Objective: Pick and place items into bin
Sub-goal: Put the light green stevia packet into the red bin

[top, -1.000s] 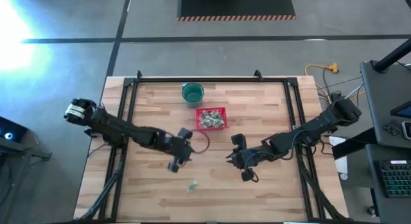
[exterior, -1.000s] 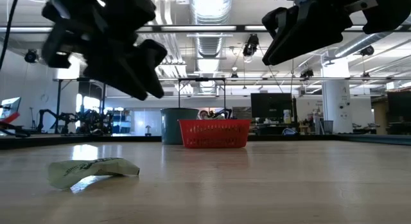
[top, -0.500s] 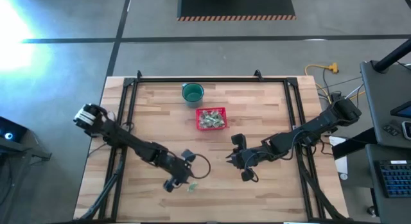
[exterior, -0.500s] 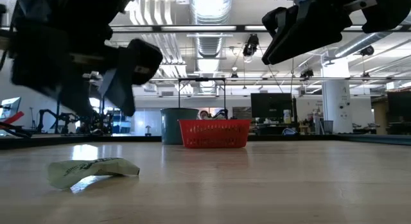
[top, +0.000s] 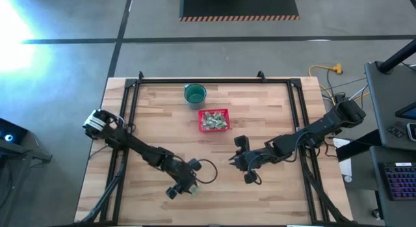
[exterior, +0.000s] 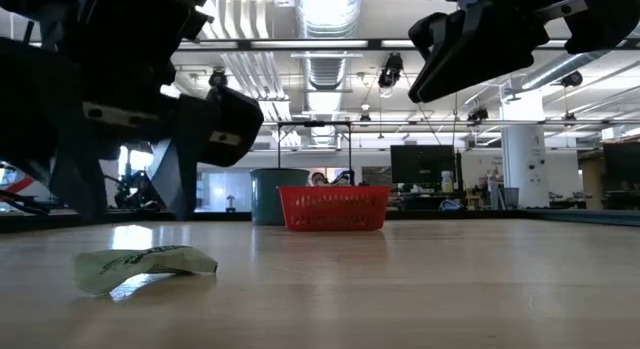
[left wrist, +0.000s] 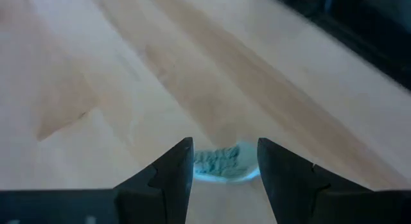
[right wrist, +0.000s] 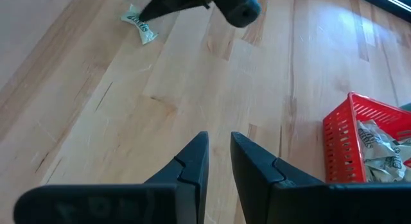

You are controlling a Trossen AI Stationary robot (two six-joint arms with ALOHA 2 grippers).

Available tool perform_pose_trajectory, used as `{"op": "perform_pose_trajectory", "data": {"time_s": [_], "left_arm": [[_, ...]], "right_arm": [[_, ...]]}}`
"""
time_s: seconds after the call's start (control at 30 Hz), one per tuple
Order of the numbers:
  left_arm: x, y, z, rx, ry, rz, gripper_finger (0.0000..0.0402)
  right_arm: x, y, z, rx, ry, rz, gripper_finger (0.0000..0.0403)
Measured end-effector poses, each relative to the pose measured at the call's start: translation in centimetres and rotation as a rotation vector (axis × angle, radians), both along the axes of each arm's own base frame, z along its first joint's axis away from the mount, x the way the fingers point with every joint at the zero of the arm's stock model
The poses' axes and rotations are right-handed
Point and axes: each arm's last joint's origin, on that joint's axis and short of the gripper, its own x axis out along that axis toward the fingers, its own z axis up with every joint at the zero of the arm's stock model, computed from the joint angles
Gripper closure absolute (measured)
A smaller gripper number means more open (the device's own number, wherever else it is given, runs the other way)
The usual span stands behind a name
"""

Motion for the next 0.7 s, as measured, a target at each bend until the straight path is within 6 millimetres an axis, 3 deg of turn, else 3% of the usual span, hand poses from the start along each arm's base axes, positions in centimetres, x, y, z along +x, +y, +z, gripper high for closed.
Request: {"op": "perform_pose_trajectory", "data": {"time_s": [0.37, 0.7], "left_arm": [[0.5, -0.4, -2.0, -0.016, 0.021, -0.031, 0.0245], [0.6, -0.3, -2.4, -0.007, 0.032, -0.025, 0.0249]], "right_arm": [[0.0, 0.0, -0.1, 0.0, 0.0, 0.0, 0.0346], [0.0, 0.0, -0.1, 0.001, -0.003, 0.0, 0.0346]]}}
